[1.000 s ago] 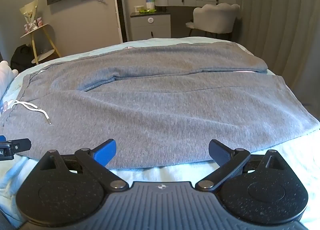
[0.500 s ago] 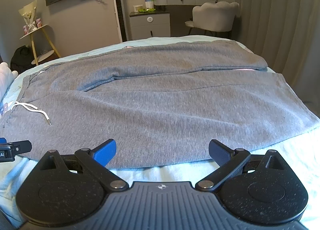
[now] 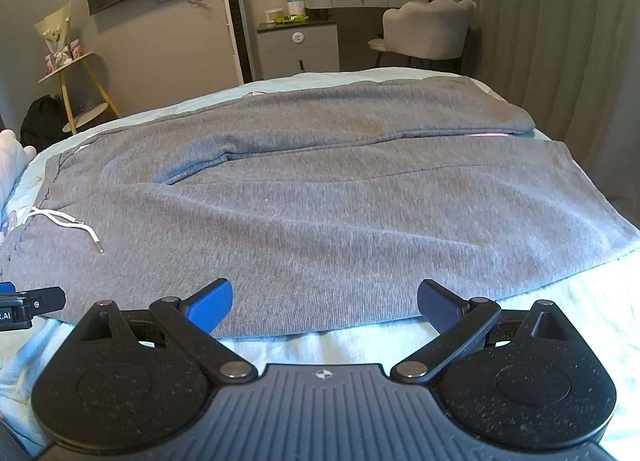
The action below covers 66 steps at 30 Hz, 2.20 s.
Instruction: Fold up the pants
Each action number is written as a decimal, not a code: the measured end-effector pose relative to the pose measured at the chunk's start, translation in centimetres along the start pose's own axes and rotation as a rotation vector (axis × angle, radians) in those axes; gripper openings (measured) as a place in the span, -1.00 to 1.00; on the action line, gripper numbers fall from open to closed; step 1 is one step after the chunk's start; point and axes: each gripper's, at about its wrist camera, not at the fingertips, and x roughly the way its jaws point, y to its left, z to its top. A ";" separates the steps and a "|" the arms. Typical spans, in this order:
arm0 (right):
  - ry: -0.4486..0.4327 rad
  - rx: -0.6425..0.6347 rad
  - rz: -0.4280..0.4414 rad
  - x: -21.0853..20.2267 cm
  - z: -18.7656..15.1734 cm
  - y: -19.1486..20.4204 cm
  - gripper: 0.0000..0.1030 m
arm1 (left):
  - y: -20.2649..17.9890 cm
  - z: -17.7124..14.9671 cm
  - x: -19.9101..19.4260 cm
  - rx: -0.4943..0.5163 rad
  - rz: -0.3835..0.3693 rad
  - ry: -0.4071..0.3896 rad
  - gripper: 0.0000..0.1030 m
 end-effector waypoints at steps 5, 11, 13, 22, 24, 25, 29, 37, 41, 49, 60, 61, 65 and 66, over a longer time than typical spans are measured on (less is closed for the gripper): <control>0.004 0.010 0.004 0.1 0.0 -0.1 0.92 | -0.1 0.0 0.0 0.000 0.000 0.005 1.00; 0.011 0.016 0.007 0.3 0.0 -0.2 0.92 | -0.1 0.1 0.0 0.000 0.001 0.008 1.00; 0.014 0.018 0.008 0.3 0.0 -0.2 0.92 | -0.2 0.1 -0.1 0.000 0.002 0.011 1.00; 0.032 0.033 0.013 0.7 0.0 -0.5 0.92 | -0.2 0.2 0.2 0.002 -0.003 0.032 1.00; 0.037 0.035 0.014 0.9 0.0 -0.6 0.92 | -0.2 0.3 0.2 0.002 -0.003 0.036 1.00; 0.039 0.035 0.014 0.9 -0.1 -0.6 0.92 | -0.2 0.3 0.3 0.002 -0.004 0.038 1.00; 0.050 0.035 0.014 1.3 0.0 -0.6 0.92 | -0.2 0.3 0.5 0.003 -0.006 0.048 1.00; 0.071 0.033 0.011 2.0 0.0 -0.6 0.92 | -0.3 0.4 0.7 0.004 0.001 0.054 1.00; 0.085 0.033 0.007 2.4 -0.1 -0.6 0.92 | -0.2 0.4 1.0 0.006 0.002 0.062 1.00; 0.123 0.087 0.003 3.8 -0.1 -1.7 0.92 | -0.3 0.4 2.5 0.007 -0.002 0.113 1.00; 0.170 0.163 0.026 5.3 -0.4 -2.9 0.92 | -0.1 0.5 4.0 -0.012 -0.031 0.158 1.00; 0.177 0.172 0.026 5.4 -0.4 -3.0 0.92 | -0.1 0.5 4.3 -0.014 -0.033 0.167 1.00; 0.188 0.219 0.053 5.9 -0.2 -4.0 0.92 | 0.4 0.7 5.0 -0.035 -0.044 0.191 1.00; 0.179 0.234 0.064 6.0 0.0 -4.3 0.92 | 0.5 0.8 5.1 -0.046 -0.039 0.191 1.00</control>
